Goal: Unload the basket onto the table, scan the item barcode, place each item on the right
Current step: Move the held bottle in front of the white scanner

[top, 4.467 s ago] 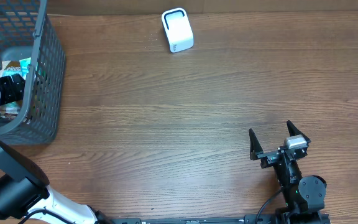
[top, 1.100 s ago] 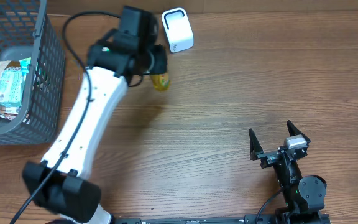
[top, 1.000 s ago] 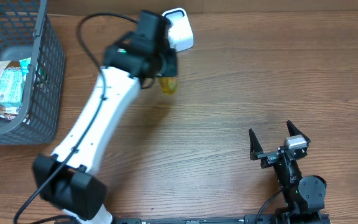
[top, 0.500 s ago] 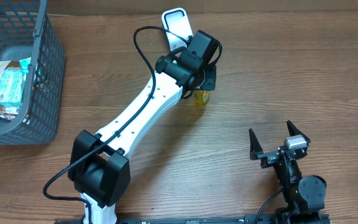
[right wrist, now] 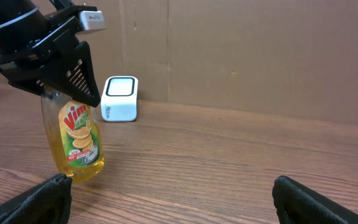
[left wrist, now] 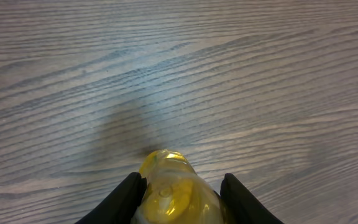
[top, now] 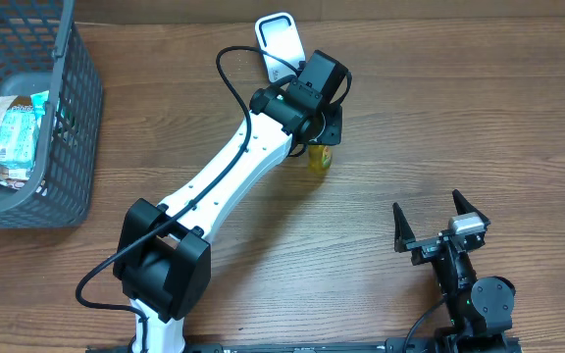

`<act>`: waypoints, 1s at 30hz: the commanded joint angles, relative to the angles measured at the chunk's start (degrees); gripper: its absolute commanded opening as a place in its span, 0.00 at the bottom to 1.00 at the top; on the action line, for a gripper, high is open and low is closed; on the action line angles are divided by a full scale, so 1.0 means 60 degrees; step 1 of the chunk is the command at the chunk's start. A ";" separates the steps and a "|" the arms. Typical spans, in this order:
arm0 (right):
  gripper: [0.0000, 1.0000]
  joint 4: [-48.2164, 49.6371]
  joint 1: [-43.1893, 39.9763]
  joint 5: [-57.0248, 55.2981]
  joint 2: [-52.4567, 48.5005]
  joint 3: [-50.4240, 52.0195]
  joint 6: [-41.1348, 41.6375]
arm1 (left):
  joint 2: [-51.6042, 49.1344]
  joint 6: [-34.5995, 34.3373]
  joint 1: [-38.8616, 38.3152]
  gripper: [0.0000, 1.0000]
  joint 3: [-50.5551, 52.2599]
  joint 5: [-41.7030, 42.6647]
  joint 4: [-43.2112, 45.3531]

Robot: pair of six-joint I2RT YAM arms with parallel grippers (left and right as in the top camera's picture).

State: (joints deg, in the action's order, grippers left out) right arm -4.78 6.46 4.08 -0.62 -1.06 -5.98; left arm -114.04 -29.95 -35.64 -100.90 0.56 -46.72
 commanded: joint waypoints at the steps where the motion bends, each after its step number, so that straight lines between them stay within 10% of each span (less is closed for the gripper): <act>1: 1.00 0.0036 -0.0025 -0.0055 0.0073 0.0098 -0.0015 | -0.0011 -0.0153 -0.0219 0.34 -0.0259 -0.0627 0.0011; 30: 1.00 0.0033 -0.0025 -0.0055 0.0073 0.0098 -0.0015 | -0.0637 -0.1665 -0.1075 0.37 -0.0244 -0.1912 0.0004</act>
State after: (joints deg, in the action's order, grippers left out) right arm -4.75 6.46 4.05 -0.62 -1.06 -6.02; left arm -117.91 -36.21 -41.98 -100.90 -9.72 -46.85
